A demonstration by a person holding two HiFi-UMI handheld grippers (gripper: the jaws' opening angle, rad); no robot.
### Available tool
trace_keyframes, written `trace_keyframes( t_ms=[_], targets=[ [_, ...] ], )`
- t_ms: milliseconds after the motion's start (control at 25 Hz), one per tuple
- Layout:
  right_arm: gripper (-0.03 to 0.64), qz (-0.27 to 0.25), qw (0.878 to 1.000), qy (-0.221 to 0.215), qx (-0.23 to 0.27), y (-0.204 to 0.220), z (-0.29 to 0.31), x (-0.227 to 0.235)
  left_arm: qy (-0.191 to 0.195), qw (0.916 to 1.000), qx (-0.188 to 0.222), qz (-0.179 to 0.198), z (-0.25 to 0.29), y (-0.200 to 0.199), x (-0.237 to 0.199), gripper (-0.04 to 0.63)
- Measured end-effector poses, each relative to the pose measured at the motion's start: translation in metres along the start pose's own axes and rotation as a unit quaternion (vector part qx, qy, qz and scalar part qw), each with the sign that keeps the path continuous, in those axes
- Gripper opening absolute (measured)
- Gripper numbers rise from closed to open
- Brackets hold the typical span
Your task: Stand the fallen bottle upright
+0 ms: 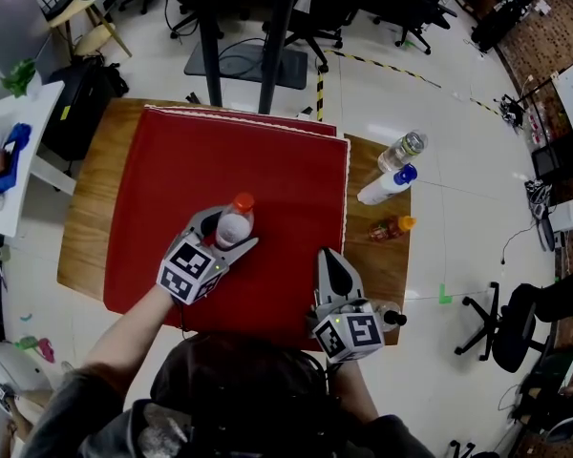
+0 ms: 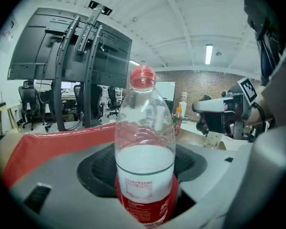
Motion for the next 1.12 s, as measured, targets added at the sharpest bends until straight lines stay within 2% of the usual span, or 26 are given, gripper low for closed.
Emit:
trace_keyframes(
  t_ms=[240,480,760,1000,1120],
  targets=[
    [0.009,-0.006,1.000,-0.001,-0.008,0.002,0.006,-0.003,-0.033,0.9978,0.054,-0.021,-0.001,0.006,-0.010,0.353],
    [0.009,-0.007,1.000,0.001,-0.017,0.003,0.011,-0.004,-0.045,0.9945,0.090,-0.030,0.000,0.008,-0.016,0.353],
    [0.009,-0.010,1.000,-0.003,-0.026,0.006,0.017,-0.007,-0.069,0.9933,0.093,-0.007,0.006,0.018,-0.019,0.353],
    [0.009,-0.010,1.000,-0.003,-0.023,0.006,0.022,-0.012,-0.073,0.9913,0.109,-0.014,0.002,0.026,-0.022,0.356],
    [0.009,-0.008,1.000,-0.004,-0.022,0.007,0.022,-0.014,-0.079,0.9901,0.116,-0.002,-0.001,0.028,-0.019,0.356]
  ],
)
Point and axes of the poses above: the fingertips, and each gripper's own axes: z forward along the fingers, x to its right, y out of its underside, the point moved 8 cm from there along -z, backward along the fingers, and after that the axes turned 15 degrees about -x, right-handed, at the moved point
